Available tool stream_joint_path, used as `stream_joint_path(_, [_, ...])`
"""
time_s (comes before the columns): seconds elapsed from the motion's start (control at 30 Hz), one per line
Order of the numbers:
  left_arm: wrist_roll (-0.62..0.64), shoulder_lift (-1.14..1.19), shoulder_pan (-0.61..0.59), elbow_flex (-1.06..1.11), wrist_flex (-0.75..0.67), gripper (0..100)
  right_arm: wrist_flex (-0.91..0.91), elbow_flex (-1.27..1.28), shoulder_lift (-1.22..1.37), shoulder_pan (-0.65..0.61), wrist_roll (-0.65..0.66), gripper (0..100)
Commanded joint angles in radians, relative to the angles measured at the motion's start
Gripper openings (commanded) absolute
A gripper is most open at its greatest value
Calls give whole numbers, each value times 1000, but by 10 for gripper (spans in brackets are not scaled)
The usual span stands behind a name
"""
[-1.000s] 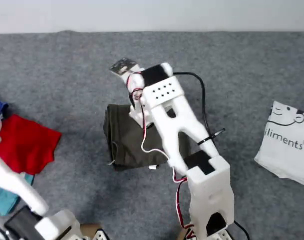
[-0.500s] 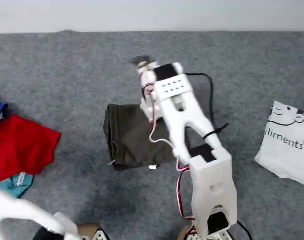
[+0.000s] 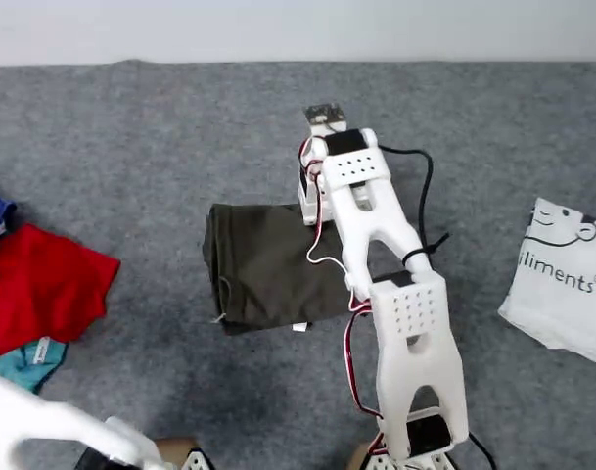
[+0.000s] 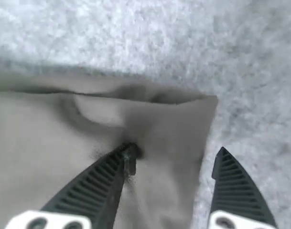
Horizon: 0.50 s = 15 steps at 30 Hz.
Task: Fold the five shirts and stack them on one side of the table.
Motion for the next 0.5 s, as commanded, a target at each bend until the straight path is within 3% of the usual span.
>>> stream_joint_path(0.0, [-12, -23, -3, -1, 21, 8, -1, -81, 44, 7, -11, 266])
stream_joint_path(0.13, [-11, -28, -3, -1, 21, 8, 4, -121, 99, 5, -8, 232])
stream_joint_path(0.3, [-11, -28, -5, -1, 21, 8, 4, -133, 107, 5, 40, 17])
stream_joint_path(0.47, [55, -25, -2, -1, 21, 8, 108, -178, 101, 47, 81, 9])
